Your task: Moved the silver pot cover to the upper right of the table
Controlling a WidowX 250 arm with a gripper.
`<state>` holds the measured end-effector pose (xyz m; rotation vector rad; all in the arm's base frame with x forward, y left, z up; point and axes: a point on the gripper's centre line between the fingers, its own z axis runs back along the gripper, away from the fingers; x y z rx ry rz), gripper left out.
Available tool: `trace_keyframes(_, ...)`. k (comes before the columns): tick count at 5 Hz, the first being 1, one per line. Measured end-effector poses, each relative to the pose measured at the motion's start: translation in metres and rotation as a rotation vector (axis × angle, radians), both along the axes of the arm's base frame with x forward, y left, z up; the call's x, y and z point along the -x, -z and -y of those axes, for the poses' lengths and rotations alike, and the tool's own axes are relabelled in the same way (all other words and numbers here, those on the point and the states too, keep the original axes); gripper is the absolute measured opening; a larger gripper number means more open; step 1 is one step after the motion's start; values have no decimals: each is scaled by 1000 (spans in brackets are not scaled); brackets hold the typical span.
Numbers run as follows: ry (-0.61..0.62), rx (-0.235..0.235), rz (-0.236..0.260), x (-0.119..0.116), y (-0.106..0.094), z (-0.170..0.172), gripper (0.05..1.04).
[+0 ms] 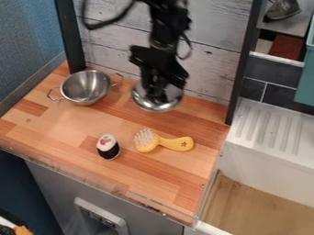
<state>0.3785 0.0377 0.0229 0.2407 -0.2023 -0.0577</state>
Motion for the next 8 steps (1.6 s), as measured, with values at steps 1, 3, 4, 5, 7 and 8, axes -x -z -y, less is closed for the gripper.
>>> trace_keyframes(1,61,-9,-11,-14,16,19,269)
trace_keyframes(3,132,5,-52,-28,44,40,269)
trace_keyframes(4,156,-10,-51,-33,51,44,269)
trace_keyframes(5,163,-19,-54,-33,51,43,329)
trace_keyframes(7,159,8,-69,-25,51,42,884)
trace_keyframes(8,164,23,-54,-24,35,42,1030)
